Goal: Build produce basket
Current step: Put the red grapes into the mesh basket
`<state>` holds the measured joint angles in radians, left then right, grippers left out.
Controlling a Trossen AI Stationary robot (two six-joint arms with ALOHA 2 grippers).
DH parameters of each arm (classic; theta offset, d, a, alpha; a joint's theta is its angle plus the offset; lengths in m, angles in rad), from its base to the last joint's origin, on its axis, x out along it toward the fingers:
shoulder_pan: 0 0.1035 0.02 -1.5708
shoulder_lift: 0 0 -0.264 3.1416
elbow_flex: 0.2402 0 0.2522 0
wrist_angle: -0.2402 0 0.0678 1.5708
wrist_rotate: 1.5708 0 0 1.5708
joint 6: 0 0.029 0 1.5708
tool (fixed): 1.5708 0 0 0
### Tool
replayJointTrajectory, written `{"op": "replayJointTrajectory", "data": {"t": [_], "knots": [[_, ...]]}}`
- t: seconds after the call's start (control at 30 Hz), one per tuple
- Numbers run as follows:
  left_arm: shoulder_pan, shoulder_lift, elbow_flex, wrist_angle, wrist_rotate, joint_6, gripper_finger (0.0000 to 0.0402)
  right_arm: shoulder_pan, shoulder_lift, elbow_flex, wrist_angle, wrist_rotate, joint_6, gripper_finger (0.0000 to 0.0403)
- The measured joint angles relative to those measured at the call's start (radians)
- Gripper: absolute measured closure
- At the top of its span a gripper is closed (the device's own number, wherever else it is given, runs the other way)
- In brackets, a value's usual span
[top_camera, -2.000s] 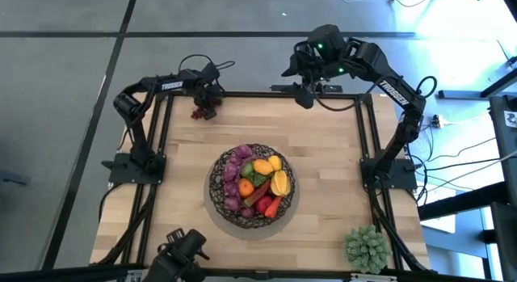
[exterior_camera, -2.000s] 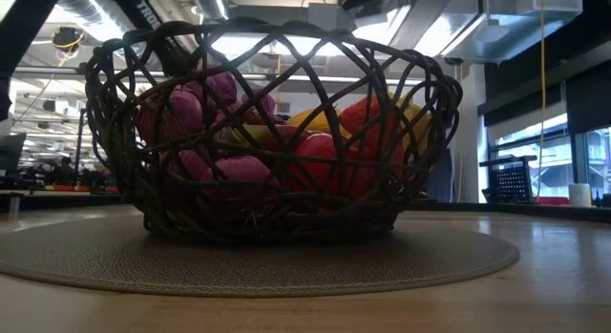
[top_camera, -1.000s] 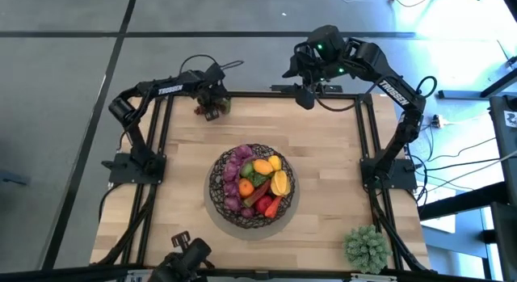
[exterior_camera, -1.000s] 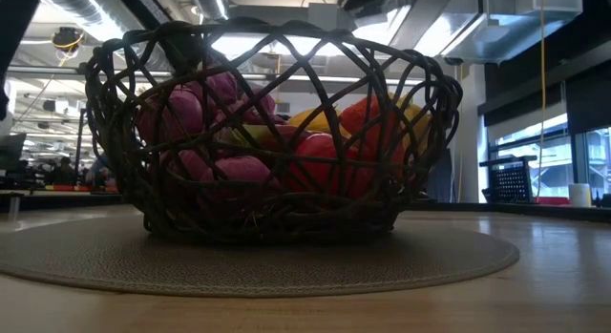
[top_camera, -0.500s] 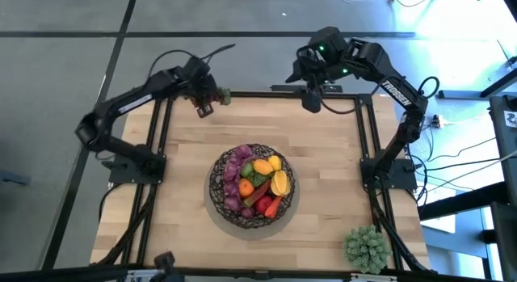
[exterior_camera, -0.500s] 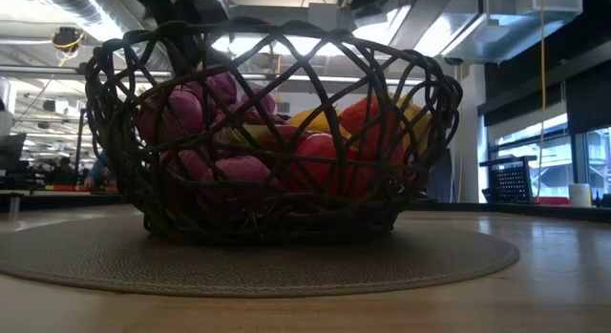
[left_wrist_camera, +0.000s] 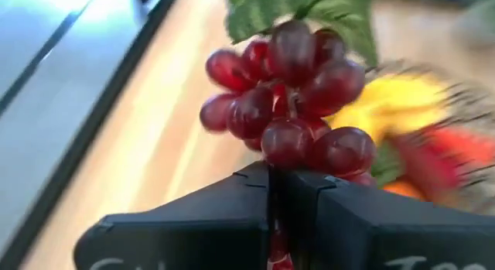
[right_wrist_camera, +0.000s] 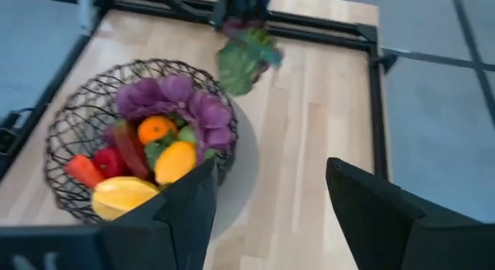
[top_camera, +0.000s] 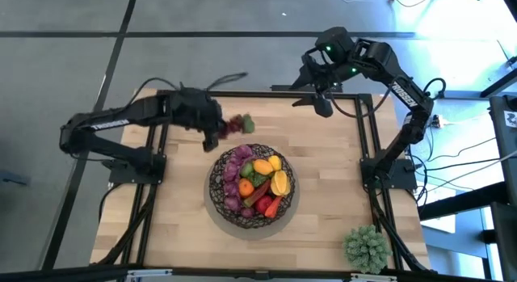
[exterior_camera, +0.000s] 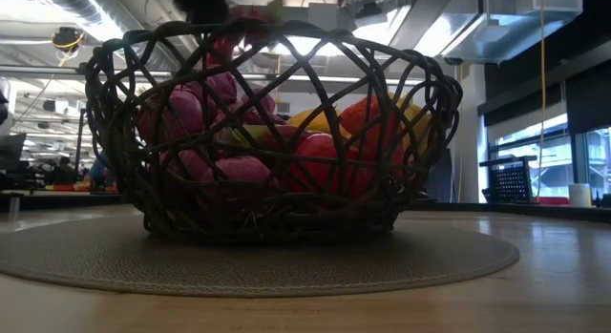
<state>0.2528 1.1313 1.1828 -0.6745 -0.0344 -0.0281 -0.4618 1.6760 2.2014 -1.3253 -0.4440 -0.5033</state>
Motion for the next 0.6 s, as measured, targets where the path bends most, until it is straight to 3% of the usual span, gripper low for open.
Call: {"op": "replayJointTrajectory", "data": {"t": [0.17, 0.37, 0.6], "knots": [[-0.194, 0.004, 0.0, 0.12, 0.002, -0.148, 0.0401, 0.0, -0.001, 0.0, -0.01, -0.054, -0.01, 0.0166], [-0.379, 0.095, 0.0, 0.28, 0.0, -0.293, 0.0401, 0.0, -0.001, 0.0, -0.068, -0.144, -0.106, 0.0166], [-0.496, 0.214, 0.0, 0.376, 0.005, -0.368, 0.0401, 0.0, -0.001, 0.0, -0.111, -0.144, -0.122, 0.0166]]}}
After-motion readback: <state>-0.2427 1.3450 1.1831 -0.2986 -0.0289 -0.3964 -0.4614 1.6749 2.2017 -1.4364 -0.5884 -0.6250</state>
